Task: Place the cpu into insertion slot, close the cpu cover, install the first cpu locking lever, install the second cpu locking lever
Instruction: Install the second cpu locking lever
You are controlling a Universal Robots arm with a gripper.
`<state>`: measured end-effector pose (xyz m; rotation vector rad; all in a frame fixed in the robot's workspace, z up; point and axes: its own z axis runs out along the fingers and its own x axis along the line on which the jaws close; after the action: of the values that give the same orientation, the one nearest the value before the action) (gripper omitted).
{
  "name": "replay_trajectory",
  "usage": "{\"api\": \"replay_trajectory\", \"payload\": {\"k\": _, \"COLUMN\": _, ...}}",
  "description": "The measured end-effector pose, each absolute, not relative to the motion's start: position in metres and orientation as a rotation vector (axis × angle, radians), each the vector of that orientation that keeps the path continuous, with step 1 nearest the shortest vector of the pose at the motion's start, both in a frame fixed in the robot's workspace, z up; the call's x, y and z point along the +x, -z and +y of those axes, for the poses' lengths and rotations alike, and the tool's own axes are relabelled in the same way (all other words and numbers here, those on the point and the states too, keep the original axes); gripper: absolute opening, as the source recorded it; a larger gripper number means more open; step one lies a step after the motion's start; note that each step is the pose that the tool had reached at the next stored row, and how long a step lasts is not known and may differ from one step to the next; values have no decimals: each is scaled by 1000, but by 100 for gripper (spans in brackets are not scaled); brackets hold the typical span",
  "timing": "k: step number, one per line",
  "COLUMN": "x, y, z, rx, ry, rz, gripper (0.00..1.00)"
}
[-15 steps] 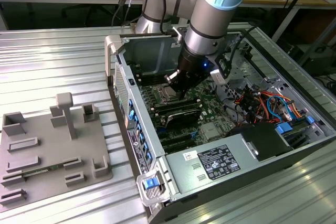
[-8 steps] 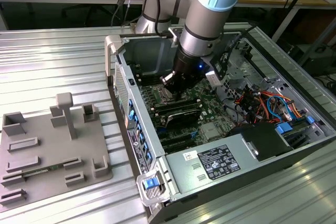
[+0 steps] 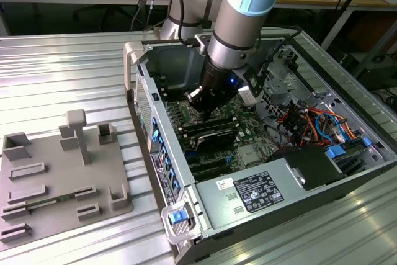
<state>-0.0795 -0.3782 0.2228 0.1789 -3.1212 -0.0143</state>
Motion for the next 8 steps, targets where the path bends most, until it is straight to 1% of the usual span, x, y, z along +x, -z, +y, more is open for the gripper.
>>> {"api": "replay_trajectory", "payload": {"k": 8, "x": -88, "y": -217, "z": -378, "rx": 179, "ry": 15, "rz": -3118, "gripper": 11}}
